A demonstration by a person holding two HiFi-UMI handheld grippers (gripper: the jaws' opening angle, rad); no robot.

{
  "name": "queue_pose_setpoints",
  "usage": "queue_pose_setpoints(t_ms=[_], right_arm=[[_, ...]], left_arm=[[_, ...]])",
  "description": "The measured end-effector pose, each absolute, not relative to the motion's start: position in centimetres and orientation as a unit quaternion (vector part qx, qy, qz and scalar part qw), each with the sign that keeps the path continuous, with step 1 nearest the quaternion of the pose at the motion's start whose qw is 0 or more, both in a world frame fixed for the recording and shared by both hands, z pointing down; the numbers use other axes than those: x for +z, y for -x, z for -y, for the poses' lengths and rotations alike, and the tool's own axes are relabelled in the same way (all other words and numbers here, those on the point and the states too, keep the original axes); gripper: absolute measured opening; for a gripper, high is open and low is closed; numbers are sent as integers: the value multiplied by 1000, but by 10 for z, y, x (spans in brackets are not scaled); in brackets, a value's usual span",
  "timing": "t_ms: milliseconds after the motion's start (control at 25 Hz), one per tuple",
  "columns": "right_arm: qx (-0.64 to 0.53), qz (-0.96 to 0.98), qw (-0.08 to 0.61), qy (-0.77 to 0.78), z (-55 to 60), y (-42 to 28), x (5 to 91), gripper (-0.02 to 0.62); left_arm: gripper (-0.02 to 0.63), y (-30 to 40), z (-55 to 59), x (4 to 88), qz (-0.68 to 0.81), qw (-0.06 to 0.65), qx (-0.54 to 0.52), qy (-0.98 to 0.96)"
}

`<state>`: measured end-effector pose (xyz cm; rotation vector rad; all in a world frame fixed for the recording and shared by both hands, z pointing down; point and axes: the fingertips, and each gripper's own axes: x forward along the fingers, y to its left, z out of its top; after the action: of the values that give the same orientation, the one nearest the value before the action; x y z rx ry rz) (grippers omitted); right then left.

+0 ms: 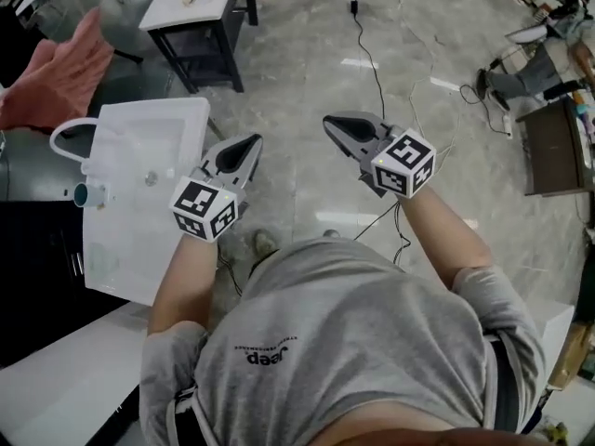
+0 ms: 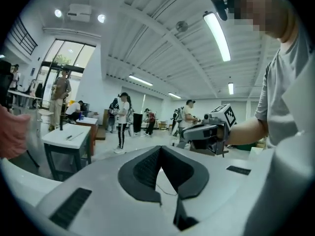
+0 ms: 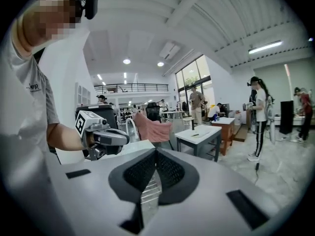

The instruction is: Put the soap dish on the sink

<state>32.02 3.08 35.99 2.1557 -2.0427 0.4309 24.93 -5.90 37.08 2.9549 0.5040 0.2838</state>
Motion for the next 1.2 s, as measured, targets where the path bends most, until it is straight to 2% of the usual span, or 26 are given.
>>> queue_pose_setpoints(t_ms=[240,520,800,1200], right_arm=[[155,626,52,-763,-147,-353,355,52],[161,580,36,-798,-227,-375,357,52],[171,546,6,-820,-252,-377,369,52],[172,560,6,-810,-234,-375,371,52]], left_arm=[[15,-293,-49,360,-228,95,79,-966],[14,-320,-110,356,-266,123,67,-954],[14,-327,-120,363,-291,130,77,-945],[14,-325,-105,360,-282,131,73,-947]])
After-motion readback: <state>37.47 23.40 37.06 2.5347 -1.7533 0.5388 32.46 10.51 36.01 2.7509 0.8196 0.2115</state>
